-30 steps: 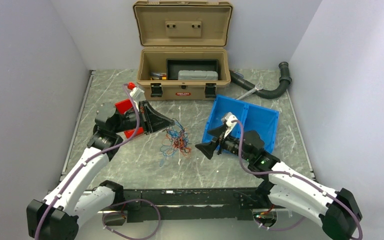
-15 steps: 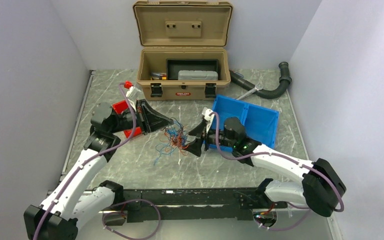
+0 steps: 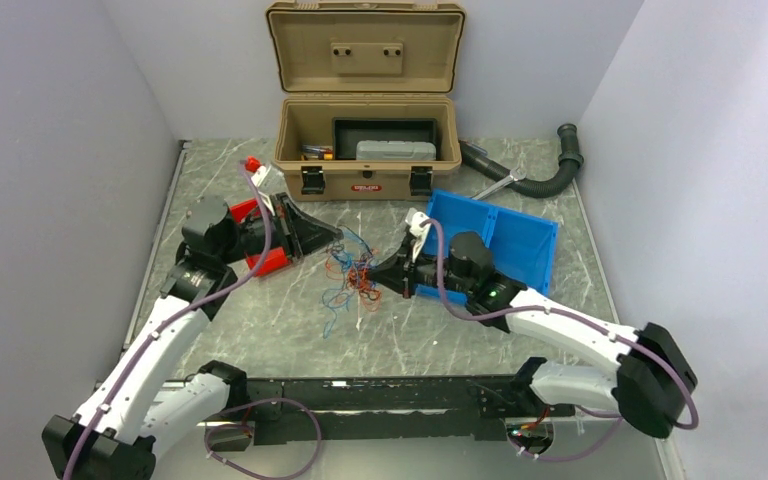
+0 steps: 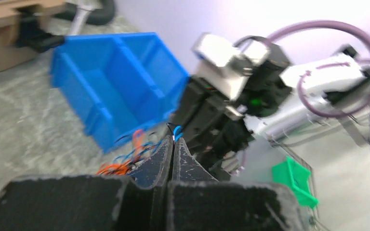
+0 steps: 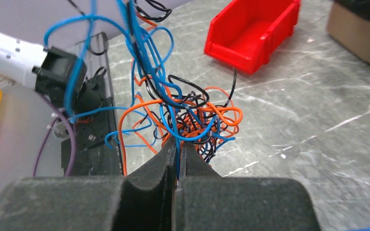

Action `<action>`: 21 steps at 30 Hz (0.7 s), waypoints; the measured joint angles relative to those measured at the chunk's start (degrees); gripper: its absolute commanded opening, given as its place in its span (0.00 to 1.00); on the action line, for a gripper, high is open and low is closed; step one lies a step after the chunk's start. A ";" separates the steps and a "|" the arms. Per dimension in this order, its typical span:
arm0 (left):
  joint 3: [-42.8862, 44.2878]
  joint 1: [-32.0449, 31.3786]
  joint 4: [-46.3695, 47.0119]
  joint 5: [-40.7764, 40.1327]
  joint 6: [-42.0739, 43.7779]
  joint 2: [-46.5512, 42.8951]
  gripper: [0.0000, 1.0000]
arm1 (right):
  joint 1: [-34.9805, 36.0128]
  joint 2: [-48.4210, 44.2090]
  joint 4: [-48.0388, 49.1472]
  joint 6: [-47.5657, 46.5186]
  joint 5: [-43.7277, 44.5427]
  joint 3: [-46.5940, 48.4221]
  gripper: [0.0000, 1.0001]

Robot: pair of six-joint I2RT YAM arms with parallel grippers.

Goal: Untangle the cables

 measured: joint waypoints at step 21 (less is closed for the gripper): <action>-1.42 3.21 -21.38 -21.90 12.02 -0.46 0.99 | -22.12 14.62 -16.74 37.94 -16.94 17.68 0.00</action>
